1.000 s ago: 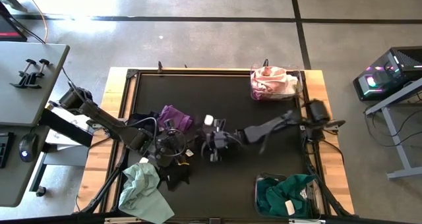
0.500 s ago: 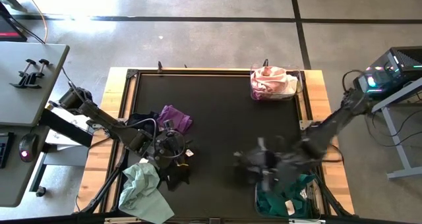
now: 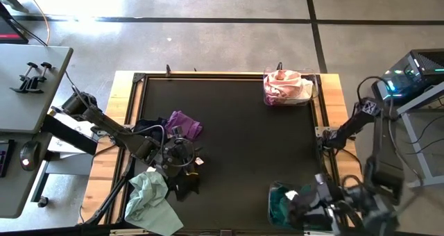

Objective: Sort towels by color in basket
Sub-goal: Put the top black towel into the bottom transparent bin

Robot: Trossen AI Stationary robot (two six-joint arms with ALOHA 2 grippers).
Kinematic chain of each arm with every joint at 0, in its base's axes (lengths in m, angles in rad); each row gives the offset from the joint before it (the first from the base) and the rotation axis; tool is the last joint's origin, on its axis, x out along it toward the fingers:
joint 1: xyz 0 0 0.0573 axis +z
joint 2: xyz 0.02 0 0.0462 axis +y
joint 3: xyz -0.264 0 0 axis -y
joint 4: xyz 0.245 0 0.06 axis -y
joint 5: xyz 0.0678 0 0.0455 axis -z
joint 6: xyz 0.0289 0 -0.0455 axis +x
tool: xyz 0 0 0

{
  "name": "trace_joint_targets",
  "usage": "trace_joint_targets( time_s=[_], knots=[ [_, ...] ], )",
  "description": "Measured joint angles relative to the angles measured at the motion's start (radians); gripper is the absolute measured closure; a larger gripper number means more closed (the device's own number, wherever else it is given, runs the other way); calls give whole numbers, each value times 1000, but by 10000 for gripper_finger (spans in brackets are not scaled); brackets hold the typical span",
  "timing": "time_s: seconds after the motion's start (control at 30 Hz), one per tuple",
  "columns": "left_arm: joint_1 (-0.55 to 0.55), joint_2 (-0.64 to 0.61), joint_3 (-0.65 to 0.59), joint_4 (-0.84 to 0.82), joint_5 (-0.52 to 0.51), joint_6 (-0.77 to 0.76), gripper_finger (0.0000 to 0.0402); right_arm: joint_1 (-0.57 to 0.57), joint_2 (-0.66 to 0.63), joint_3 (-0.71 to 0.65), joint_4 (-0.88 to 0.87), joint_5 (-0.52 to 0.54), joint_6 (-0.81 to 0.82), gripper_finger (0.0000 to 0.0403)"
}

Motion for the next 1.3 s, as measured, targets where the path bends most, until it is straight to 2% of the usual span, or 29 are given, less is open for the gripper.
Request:
trace_joint_targets(
  time_s=[0.1,0.23,0.3,0.4,0.67,0.9,1.1,1.2,1.3],
  knots=[
    [0,0,0,0,0,-3,268,25,30,29,-128,70,118,397],
    [0,0,0,0,0,-8,268,26,59,-24,-245,66,294,397],
    [0,0,0,0,-1,-8,268,21,58,-90,-228,18,350,397],
    [0,0,0,1,-6,0,268,9,58,-195,-167,-110,386,395],
    [0,0,0,3,-26,2,268,-77,58,-499,196,-346,346,393],
    [13,0,0,11,-38,11,268,-212,58,-657,293,-496,293,382],
    [19,0,0,28,-39,13,268,-310,58,-689,367,-592,189,309],
    [19,0,0,34,-39,25,268,-340,58,-644,372,-653,140,279],
    [19,0,0,40,-39,27,268,-339,57,-568,343,-665,105,270]
  ],
)
